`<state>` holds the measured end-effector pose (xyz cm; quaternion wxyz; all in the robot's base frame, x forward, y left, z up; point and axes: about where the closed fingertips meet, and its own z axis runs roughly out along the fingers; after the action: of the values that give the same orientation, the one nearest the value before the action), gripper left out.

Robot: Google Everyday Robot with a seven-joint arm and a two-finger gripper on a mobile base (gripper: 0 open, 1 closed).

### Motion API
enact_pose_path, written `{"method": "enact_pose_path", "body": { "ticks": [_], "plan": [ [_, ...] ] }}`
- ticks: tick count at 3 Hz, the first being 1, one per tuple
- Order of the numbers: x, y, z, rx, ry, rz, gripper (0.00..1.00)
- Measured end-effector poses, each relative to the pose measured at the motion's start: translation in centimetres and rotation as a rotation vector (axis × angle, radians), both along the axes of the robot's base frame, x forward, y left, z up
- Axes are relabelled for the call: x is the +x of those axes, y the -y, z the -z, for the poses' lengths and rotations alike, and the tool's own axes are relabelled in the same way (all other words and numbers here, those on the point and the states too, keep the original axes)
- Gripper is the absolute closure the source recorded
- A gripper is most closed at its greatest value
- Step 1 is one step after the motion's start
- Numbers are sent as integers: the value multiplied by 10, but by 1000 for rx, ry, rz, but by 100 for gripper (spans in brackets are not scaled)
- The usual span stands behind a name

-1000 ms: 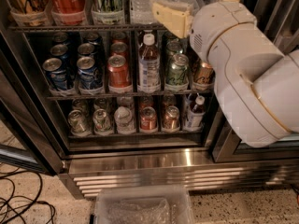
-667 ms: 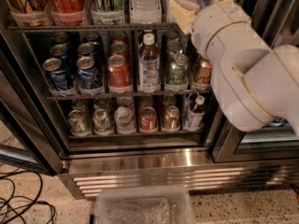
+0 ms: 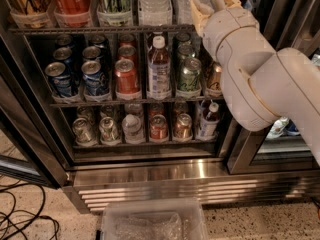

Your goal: Pick water bottle from top shelf of fridge

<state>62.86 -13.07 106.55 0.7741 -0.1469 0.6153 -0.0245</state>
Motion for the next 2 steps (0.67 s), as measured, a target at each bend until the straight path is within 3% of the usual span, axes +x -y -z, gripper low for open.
{"method": "enact_pose_path", "body": {
  "ticks": [2],
  "plan": [
    [-1, 6, 2, 7, -1, 7, 13]
  ]
}}
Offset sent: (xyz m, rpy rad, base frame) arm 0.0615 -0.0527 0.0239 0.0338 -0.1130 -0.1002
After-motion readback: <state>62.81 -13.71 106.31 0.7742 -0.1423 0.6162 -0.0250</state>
